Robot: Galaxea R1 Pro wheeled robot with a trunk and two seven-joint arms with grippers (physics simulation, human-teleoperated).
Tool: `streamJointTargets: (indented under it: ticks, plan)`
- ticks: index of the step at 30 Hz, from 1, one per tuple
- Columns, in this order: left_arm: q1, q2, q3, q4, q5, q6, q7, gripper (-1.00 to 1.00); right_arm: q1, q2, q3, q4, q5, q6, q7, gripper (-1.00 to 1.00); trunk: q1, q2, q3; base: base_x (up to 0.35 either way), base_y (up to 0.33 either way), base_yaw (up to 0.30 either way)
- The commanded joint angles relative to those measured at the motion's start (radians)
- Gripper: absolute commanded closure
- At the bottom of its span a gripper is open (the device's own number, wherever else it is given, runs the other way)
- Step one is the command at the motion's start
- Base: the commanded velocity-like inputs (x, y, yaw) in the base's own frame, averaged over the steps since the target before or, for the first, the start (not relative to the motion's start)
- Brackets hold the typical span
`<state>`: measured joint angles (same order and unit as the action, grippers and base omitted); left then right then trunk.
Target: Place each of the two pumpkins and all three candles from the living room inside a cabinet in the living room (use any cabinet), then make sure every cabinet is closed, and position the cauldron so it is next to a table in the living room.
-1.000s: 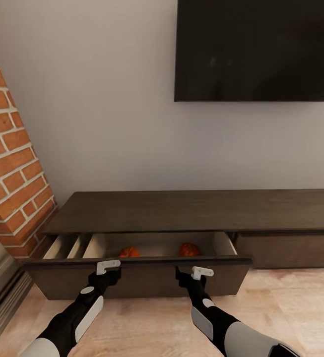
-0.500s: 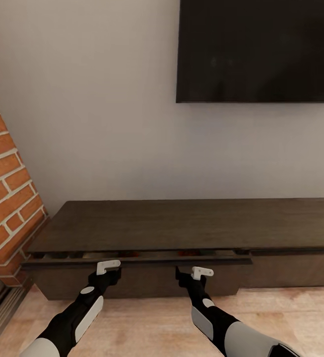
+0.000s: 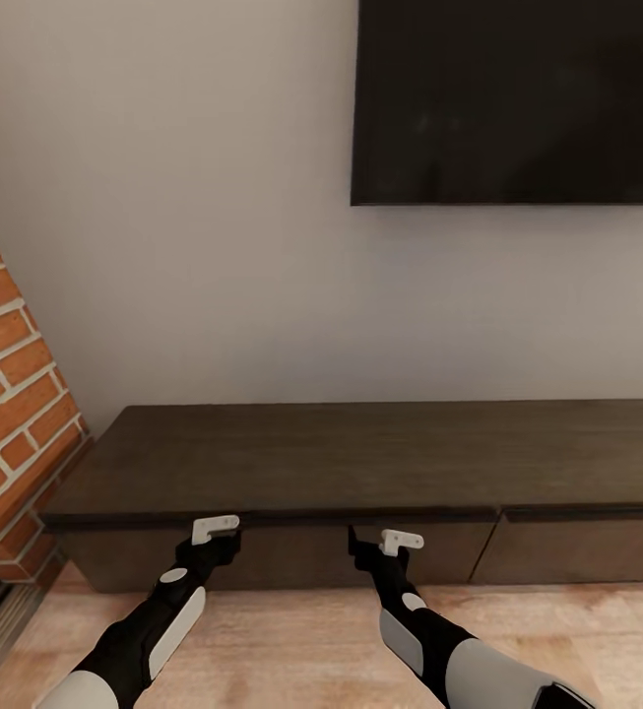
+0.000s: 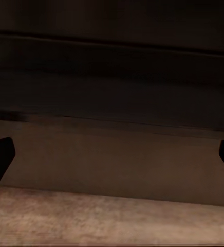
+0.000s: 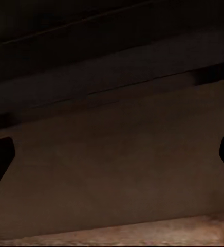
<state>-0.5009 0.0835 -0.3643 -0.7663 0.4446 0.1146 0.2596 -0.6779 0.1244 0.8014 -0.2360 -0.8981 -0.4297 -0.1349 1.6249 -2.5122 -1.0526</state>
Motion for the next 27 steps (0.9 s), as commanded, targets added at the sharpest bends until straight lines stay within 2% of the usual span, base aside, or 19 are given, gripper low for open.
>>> streamJointTargets:
  ticks: [1, 23, 27]
  plan:
    - [-0.001, 0.002, -0.006, -0.002, 0.008, 0.003, 0.009, -1.0, -0.001, 0.0, 0.009, 0.0, -0.004, -0.002, -0.007, -1.0, -0.001, 0.0, -0.001, -0.263, 0.0, 0.0]
    - [-0.001, 0.001, -0.005, -0.01, 0.009, 0.005, 0.007, -1.0, 0.0, -0.002, 0.006, -0.011, -0.011, -0.001, 0.025, -1.0, -0.001, 0.0, -0.001, -0.338, 0.0, 0.0]
    - [-0.001, 0.002, -0.005, -0.01, 0.009, 0.007, 0.006, -1.0, 0.0, -0.002, 0.006, -0.012, -0.011, 0.023, 0.027, -1.0, -0.001, 0.0, -0.001, -0.342, 0.0, 0.0]
